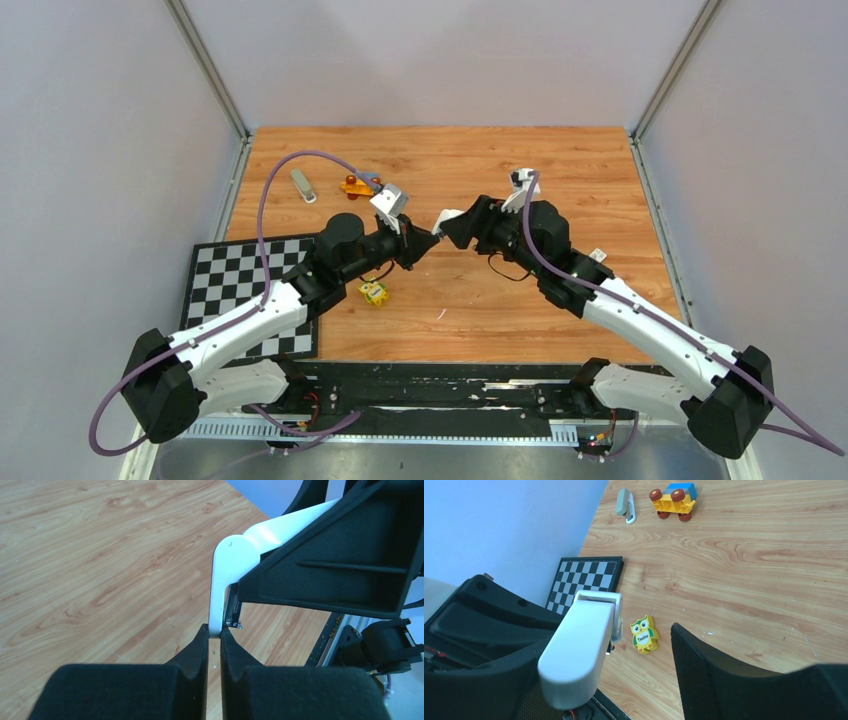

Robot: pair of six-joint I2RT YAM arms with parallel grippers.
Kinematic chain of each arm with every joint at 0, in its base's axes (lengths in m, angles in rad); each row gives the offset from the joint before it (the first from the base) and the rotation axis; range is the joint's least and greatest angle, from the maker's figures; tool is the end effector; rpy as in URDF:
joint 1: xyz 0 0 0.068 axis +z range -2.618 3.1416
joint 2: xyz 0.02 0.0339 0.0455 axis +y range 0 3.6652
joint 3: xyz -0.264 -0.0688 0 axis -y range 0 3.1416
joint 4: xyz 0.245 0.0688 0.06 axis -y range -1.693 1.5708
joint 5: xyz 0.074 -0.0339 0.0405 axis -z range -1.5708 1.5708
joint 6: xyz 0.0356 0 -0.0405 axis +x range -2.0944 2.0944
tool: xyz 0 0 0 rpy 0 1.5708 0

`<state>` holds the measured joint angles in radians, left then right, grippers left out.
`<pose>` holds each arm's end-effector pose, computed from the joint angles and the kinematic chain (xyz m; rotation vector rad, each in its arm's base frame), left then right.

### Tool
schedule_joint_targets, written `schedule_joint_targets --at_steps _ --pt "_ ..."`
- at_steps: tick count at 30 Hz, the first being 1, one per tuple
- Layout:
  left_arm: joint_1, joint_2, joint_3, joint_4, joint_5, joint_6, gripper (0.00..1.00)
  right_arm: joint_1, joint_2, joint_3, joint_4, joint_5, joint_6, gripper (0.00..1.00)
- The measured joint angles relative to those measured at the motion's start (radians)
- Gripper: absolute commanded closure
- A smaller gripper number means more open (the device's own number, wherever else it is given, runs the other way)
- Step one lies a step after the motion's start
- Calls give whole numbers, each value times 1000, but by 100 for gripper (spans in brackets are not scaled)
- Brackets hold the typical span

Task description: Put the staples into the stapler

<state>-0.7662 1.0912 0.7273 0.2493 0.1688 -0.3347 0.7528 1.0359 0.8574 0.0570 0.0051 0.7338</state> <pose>0.1809 -0.1824 0.3041 0.5105 1.7042 -0.9551 0.1796 0.1680 0.3429 -0.0132 1.8192 1.0865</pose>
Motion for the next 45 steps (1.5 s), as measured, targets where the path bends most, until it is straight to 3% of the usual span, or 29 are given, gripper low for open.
schedule_joint_targets --at_steps 8,13,17,18,22,27,36,45 --pt "0 1 0 5 4 -14 100 6 49 27 29 24 19 49" --pt "0 16 0 11 8 -24 100 6 66 43 39 35 30 75" --pt "0 21 0 19 7 -29 99 11 67 43 48 44 43 86" --pt "0 21 0 20 6 -32 91 11 67 43 48 46 43 87" --pt "0 20 0 13 -2 -48 37 11 67 43 48 49 32 87" --pt "0 20 37 -84 -35 -58 1 -5 94 87 -22 49 -56 85" --pt "0 -30 59 -342 -148 -50 0 -201 222 157 -257 39 -240 84" --pt "0 -128 59 -514 -278 13 0 -408 572 342 -494 -32 -410 81"
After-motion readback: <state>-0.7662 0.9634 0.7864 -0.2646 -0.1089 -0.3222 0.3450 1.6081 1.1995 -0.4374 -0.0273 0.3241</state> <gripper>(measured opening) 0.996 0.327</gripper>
